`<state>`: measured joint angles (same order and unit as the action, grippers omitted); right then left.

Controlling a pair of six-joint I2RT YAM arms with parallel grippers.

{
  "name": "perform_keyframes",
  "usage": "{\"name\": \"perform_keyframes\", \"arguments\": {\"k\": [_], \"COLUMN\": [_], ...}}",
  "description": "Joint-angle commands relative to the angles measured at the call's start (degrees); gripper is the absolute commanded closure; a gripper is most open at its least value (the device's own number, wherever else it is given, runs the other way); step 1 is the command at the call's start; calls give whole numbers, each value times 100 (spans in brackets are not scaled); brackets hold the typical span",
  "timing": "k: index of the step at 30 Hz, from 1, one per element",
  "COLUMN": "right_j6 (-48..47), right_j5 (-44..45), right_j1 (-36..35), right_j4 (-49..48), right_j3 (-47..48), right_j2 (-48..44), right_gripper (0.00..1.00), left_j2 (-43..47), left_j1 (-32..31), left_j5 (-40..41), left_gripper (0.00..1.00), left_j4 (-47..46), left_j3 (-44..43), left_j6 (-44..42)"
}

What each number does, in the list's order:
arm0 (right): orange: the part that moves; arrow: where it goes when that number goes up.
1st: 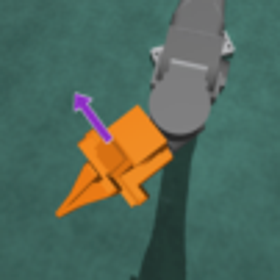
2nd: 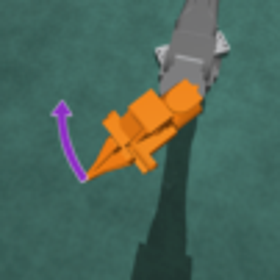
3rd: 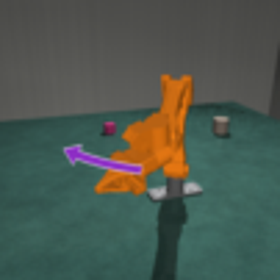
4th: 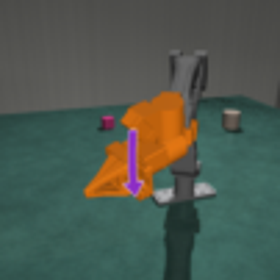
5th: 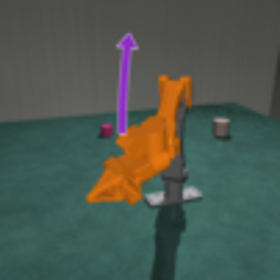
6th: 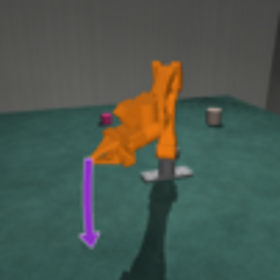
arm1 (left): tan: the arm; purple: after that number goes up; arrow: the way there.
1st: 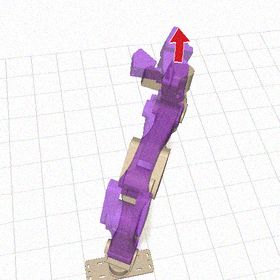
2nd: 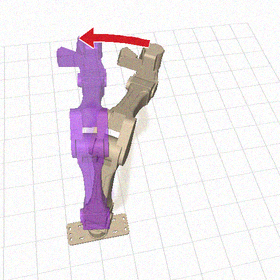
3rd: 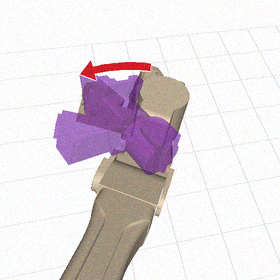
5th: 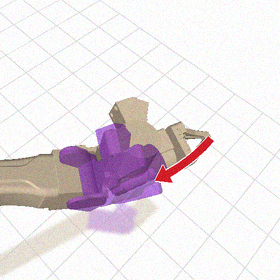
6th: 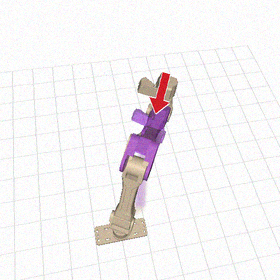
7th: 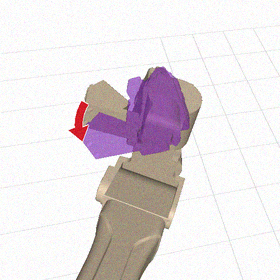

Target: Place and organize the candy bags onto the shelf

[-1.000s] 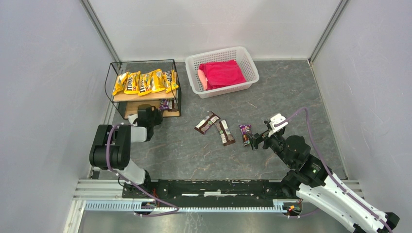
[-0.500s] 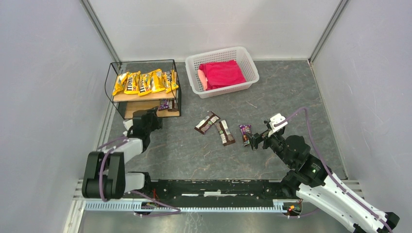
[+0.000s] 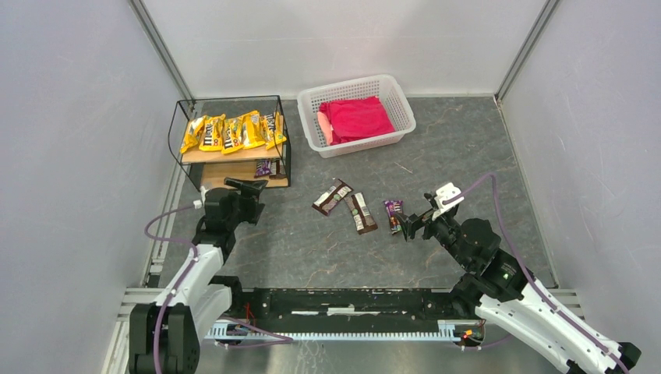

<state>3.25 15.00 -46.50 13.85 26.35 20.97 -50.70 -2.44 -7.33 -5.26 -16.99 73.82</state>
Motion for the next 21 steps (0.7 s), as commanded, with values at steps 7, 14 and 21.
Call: {"name": "perform_keyframes", "arguments": {"k": [7, 14, 21], "right_j6": [42, 0, -253], "right_j5": [-26, 174, 838], "right_j1": [-36, -32, -30], "right_j4": [-184, 43, 319], "right_j3": [43, 467, 1121], "right_j2": [137, 170, -294], "right_gripper": [2, 2, 2], "left_j2": [-794, -3207, -4897], "left_j1": [-3718, -5708, -6348], "left_j5": [1397, 2053, 1613], "left_gripper": [4, 5, 0], "left_j4": [-368, -858, -1099], "left_j3": [-914, -2932, -4169], "left_j6": [-1428, -3069, -5277]}}
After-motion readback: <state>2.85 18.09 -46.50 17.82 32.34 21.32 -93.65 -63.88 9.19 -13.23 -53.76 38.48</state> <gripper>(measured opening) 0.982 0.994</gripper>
